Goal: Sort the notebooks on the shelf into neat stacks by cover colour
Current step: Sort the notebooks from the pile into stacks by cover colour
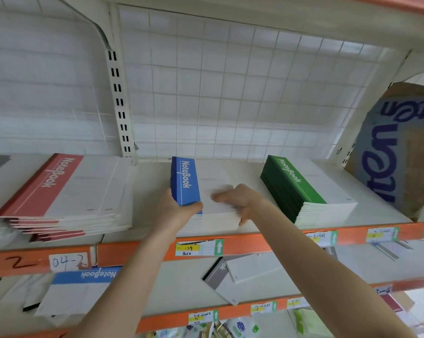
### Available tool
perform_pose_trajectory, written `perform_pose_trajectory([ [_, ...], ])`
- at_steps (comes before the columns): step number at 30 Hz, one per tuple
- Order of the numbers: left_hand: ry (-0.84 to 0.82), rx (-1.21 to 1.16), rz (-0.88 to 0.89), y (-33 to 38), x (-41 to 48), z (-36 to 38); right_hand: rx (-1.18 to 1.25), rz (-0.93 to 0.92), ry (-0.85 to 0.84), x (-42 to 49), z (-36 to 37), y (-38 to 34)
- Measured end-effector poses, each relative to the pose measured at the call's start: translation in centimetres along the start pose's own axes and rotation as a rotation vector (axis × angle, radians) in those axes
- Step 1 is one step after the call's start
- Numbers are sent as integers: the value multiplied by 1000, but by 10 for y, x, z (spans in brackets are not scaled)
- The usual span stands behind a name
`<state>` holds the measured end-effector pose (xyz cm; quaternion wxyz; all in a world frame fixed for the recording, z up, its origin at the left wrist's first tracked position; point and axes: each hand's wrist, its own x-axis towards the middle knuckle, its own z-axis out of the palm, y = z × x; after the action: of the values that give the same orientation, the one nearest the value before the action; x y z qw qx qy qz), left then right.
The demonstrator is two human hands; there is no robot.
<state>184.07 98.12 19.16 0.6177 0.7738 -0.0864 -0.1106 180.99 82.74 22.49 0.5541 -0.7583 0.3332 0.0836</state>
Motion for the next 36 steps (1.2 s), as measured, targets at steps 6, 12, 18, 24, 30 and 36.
perform_pose_trajectory([
  [6, 1, 25, 22, 2, 4, 26, 10, 23, -5, 7, -24, 9],
  [12, -24, 20, 29, 3, 6, 59, 18, 55, 11, 9, -55, 21],
  [18, -50, 25, 42, 6, 7, 76, 24, 45, 26, 12, -73, 32],
  [24, -34, 29, 48, 7, 8, 80, 4, 30, 12, 13, -77, 31],
  [30, -26, 40, 24, 6, 9, 83, 7, 14, 3, 12, -79, 31],
  [36, -13, 35, 20, 9, 9, 86, 43, 12, 12, 10, -80, 30],
])
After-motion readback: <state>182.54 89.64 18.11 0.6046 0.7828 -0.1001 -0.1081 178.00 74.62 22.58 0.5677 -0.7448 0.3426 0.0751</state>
